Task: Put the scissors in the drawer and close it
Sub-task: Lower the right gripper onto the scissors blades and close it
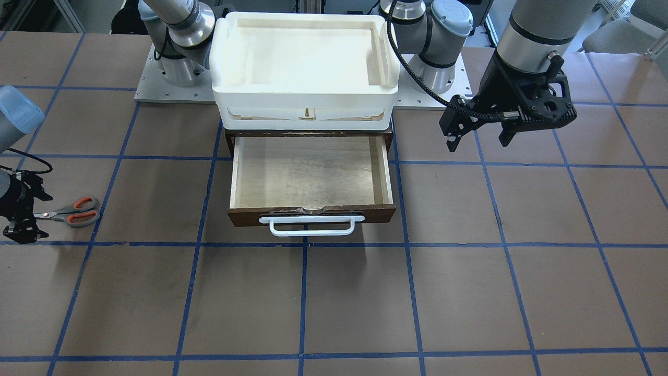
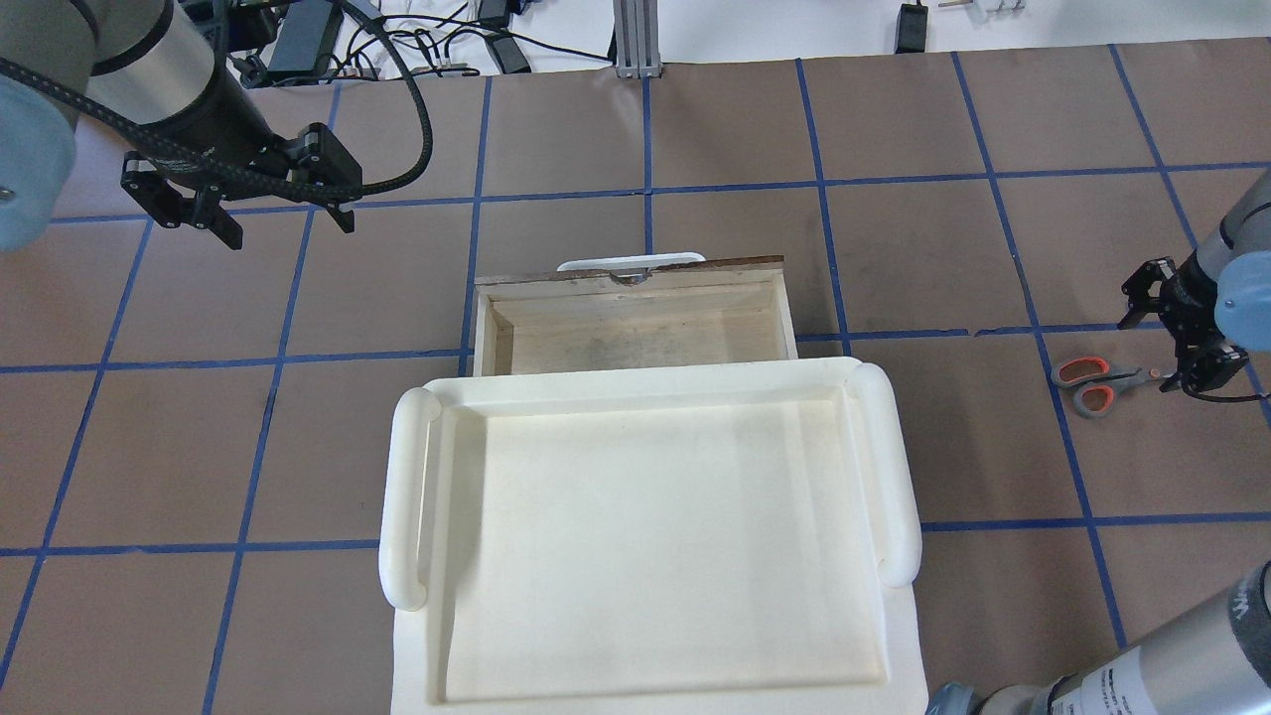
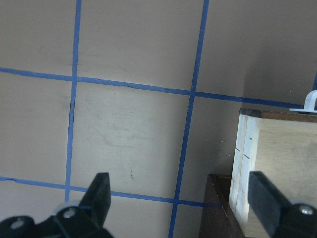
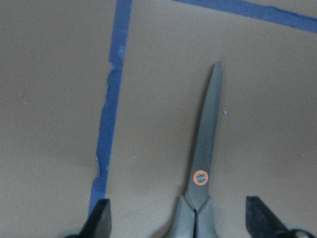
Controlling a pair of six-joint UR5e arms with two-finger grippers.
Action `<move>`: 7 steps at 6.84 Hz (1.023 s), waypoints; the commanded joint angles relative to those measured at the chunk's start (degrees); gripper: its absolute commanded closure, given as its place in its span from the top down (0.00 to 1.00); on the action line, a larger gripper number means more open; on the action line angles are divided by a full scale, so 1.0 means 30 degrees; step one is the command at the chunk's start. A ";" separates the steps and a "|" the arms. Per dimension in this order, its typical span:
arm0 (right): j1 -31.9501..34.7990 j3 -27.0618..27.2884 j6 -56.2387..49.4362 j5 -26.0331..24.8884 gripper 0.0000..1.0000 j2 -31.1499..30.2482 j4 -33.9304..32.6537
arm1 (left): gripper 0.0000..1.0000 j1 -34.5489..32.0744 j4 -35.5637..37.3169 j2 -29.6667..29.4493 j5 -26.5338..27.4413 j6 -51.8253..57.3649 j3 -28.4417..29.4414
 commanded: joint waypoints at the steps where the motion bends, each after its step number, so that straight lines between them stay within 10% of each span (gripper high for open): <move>1: 0.0000 0.0975 0.0305 0.0458 0.95 -0.0040 -0.0449 | 1.00 -0.0008 0.0000 0.0006 0.0000 0.0000 0.0000; 7: -0.0146 0.1276 0.0015 0.0341 0.59 -0.0186 -0.0686 | 1.00 0.0021 0.0000 0.0006 0.0000 0.0000 0.0000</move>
